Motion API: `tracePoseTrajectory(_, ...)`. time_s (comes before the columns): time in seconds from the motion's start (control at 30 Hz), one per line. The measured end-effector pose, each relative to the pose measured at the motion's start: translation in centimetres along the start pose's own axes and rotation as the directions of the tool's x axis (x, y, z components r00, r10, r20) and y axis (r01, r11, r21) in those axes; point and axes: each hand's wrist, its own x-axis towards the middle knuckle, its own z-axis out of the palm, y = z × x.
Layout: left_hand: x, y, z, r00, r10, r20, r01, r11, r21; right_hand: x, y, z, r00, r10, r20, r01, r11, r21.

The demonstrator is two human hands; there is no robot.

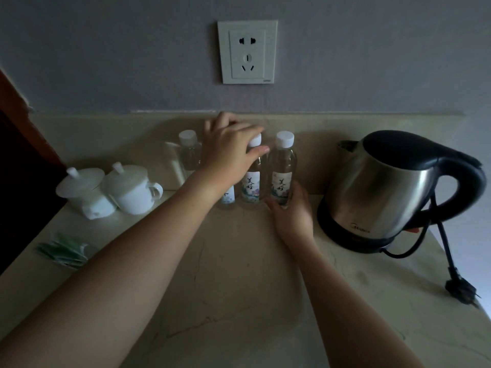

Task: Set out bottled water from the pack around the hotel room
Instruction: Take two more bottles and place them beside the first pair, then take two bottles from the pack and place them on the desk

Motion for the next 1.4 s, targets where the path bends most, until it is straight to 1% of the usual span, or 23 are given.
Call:
tracePoseTrajectory(0.1,-0.2,0.5,0.6,0.997,0.034,-0.072,-0.025,0.994,0.111,0.0,0.1,0.1,1.0,-0.005,0.001,0.005,1.0,-0.01)
tracePoseTrajectory(0.27,-0.4,1.5,1.4,0.994,0.022,-0.105,0.009,0.958,0.286,-0.1,-0.1,-0.2,1.0,0.0,0.011,-0.001,1.0,0.008)
tracePoseTrajectory(0.37,-0.1,1.8,1.8,0.991,-0.01,-0.133,0.051,0.948,0.315,-0.1,-0.2,-0.2,1.0,0.006,0.018,-0.006,1.0,0.005)
tracePoseTrajectory(0.6,0.2,2.6,2.7,0.977,-0.139,-0.163,0.187,0.921,0.341,0.1,-0.1,-0.1,1.0,0.011,0.01,-0.011,1.0,-0.012)
tracePoseTrajectory(0.77,0.1,3.2,2.8,0.967,-0.185,-0.177,0.236,0.913,0.333,0.1,0.0,-0.2,1.0,0.021,0.019,-0.02,1.0,-0.01)
tracePoseTrajectory(0.9,-1.1,3.1,2.4,0.974,-0.118,-0.195,0.175,0.935,0.31,0.0,-0.1,0.0,0.998,0.055,0.032,-0.056,0.998,0.014)
tracePoseTrajectory(1.0,-2.8,2.5,-0.3,0.967,-0.104,-0.231,0.15,0.97,0.192,-0.8,-0.8,-0.1,0.991,0.128,0.036,-0.128,0.992,0.006)
tracePoseTrajectory(1.1,-6.3,0.5,-5.7,0.933,-0.114,-0.342,0.137,0.99,0.045,-3.3,-2.7,-0.2,0.964,0.265,0.0,-0.265,0.964,0.009)
tracePoseTrajectory(1.13,-8.0,-0.6,-7.6,0.925,-0.12,-0.361,0.139,0.99,0.027,-4.5,-3.6,-0.1,0.966,0.255,-0.043,-0.255,0.967,0.013)
tracePoseTrajectory(1.2,-11.6,-3.1,-11.3,0.914,-0.138,-0.382,0.162,0.986,0.031,-6.8,-6.0,0.8,0.985,0.116,-0.124,-0.113,0.993,0.028)
tracePoseTrajectory(1.23,-13.3,-4.4,-13.1,0.907,-0.149,-0.393,0.179,0.983,0.04,-7.7,-7.7,1.6,0.99,0.04,-0.132,-0.032,0.997,0.064)
tracePoseTrajectory(1.27,-14.8,-5.7,-15.0,0.899,-0.165,-0.406,0.202,0.978,0.05,-8.5,-9.8,2.6,0.994,-0.022,-0.105,0.033,0.993,0.11)
tracePoseTrajectory(1.33,-17.4,-8.0,-19.2,0.881,-0.203,-0.427,0.256,0.964,0.07,-10.1,-14.7,5.1,0.989,-0.147,0.017,0.14,0.965,0.22)
tracePoseTrajectory(1.4,-20.0,-10.1,-24.0,0.863,-0.226,-0.451,0.304,0.947,0.107,-12.6,-20.3,8.3,0.942,-0.293,0.16,0.224,0.91,0.348)
